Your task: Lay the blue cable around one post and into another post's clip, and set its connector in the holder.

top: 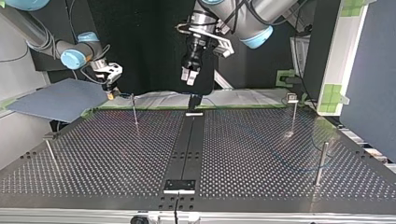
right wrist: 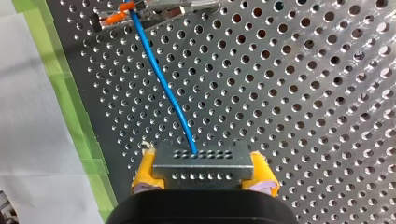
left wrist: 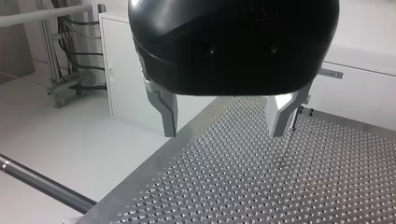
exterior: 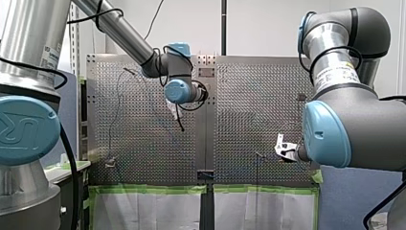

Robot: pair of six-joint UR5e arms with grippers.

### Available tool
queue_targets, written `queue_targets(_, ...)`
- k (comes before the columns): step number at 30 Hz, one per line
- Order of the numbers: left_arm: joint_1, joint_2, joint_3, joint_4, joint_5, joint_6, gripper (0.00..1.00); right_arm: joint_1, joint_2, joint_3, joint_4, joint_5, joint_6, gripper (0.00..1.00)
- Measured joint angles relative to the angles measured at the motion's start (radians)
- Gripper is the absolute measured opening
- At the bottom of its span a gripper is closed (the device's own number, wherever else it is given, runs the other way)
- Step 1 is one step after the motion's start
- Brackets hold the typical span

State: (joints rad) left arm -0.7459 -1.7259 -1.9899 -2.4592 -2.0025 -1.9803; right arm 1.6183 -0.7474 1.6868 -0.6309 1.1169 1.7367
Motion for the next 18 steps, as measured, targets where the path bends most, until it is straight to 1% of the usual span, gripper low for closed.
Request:
queue_targets(7, 0.000, 0.070, -0.069, 0.003, 0.000, 0.002, 0.93, 0.000, 0.000, 0.000, 0.000, 0.000, 0.000, 0.00)
queue_targets(10, 0.000, 0.090, -0.096, 0.013, 0.001, 0.003, 0.93, 0.002, 0.000, 0.000, 0.000, 0.000, 0.000, 0.00)
queue_targets(14, 0.000, 0.099, -0.132, 0.035, 0.007, 0.007, 0.93, 0.003, 0.000, 0.000, 0.000, 0.000, 0.000, 0.00)
queue_targets(18, 0.004, 0.100, -0.171, 0.071, 0.035, -0.001, 0.93, 0.004, 0.000, 0.000, 0.000, 0.000, -0.001, 0.00)
